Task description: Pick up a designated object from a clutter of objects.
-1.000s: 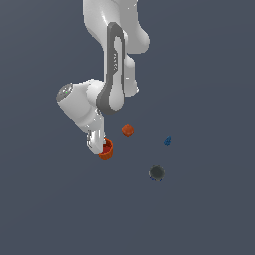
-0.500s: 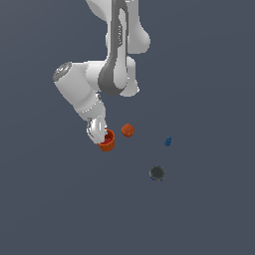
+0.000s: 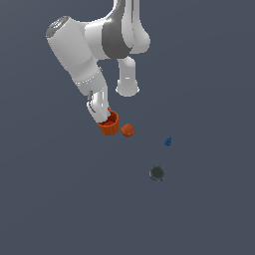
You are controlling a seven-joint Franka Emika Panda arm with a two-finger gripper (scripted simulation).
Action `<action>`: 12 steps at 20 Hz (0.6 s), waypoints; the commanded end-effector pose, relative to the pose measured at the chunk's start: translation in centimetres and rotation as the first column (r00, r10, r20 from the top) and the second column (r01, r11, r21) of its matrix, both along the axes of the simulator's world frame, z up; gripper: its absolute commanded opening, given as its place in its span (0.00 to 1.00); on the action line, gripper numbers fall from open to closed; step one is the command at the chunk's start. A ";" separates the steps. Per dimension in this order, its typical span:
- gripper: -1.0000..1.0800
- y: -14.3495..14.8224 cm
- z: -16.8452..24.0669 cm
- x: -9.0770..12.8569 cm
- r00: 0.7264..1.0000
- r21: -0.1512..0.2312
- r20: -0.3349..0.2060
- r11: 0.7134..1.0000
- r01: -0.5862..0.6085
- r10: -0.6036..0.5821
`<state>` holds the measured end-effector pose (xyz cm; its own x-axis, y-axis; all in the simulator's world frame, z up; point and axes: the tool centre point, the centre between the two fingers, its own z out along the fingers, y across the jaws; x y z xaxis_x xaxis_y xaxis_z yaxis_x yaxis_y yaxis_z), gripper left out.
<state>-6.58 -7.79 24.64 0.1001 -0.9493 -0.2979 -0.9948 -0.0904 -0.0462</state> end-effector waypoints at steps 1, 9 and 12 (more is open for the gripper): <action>0.00 0.6 2.9 -0.6 1.000 -0.003 0.001 1.000 0.001 -0.001; 0.00 2.6 11.8 -2.1 1.000 -0.004 0.001 1.000 0.001 -0.001; 0.00 3.3 14.8 -2.6 1.000 -0.003 0.001 1.000 0.000 0.000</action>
